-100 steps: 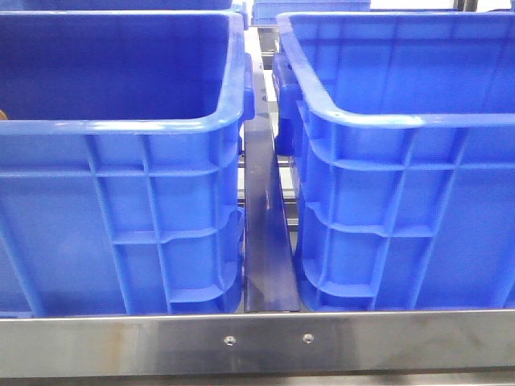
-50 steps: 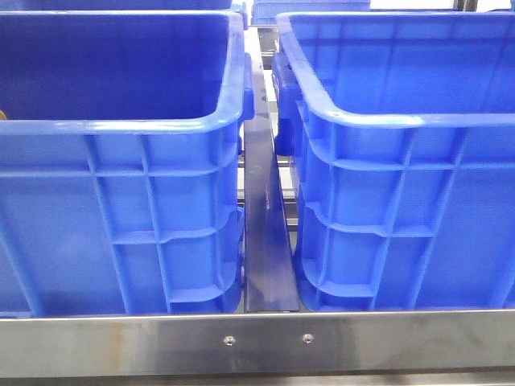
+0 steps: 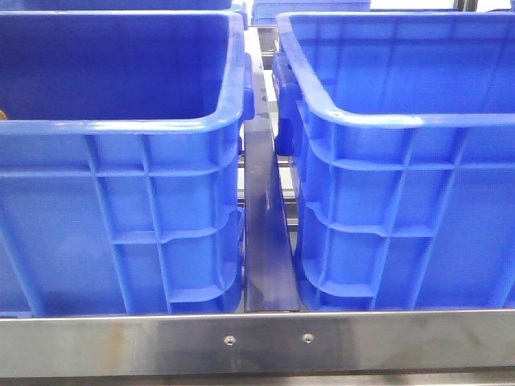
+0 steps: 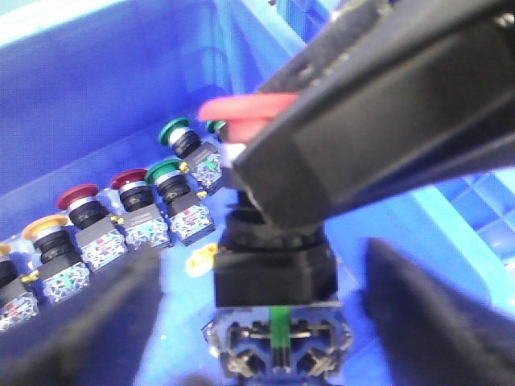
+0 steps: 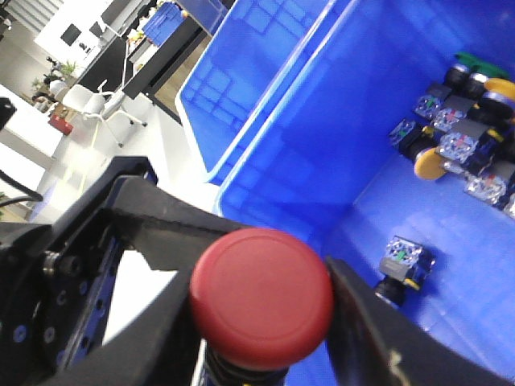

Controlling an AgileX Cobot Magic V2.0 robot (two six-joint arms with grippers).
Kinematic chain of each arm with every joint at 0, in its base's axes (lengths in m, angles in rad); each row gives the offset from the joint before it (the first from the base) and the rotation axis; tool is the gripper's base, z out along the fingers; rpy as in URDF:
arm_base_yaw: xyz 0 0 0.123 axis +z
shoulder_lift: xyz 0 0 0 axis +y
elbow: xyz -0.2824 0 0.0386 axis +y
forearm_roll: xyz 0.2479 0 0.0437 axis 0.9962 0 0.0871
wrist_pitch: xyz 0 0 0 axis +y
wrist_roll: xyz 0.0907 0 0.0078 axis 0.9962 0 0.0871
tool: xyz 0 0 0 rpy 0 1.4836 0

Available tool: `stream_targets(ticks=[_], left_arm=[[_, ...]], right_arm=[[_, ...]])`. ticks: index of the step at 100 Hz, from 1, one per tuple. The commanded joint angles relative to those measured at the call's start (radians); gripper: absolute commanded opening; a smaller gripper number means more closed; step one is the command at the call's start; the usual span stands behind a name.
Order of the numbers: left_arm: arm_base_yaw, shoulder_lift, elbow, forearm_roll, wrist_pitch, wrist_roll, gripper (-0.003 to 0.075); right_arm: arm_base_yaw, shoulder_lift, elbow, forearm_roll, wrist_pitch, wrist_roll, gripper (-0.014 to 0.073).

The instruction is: Pick red and yellow buttons and place in box

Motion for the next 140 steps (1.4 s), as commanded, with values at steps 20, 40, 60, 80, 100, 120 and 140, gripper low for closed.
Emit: stream_targets(ticks=[20, 40, 60, 80, 100, 120, 140], left_arm=[[0.032, -0.011, -0.027, 0.001, -0.049, -0.023, 0.0526], [0.169, -0.013, -0.027, 0.004, -0.041, -0.027, 0.0526], [0.345, -0.072, 0.001, 0.004, -0.044, -0.032, 0.0526], [0.462, -0.22, 0.105, 0.002, -0.071, -0.035, 0.0526], [0.494, -0.402, 0.228, 0.002, -0.076, -0.035, 0.0507], [0.494, -0.54, 0.301, 0.002, -0.076, -0.038, 0.0235], [0.494, -0.579, 0.31, 0.002, -0.076, -0.038, -0.0019]], right_arm=[[-0.091, -0.072, -0.038, 0.004, -0.026, -0.039, 0.0143], [-0.194, -0.119, -0.035, -0.108, -0.041, -0.039, 0.0143], [-0.294, -0.172, -0.023, -0.185, -0.039, -0.038, 0.0143], [-0.408, -0.233, 0.061, -0.238, -0.083, -0.038, 0.0143], [-0.513, -0.283, 0.164, -0.273, -0.161, -0.038, 0.0143], [-0.561, -0.292, 0.246, -0.314, -0.318, -0.049, 0.0143], [-0.555, -0.285, 0.363, -0.31, -0.636, -0.079, 0.0143]])
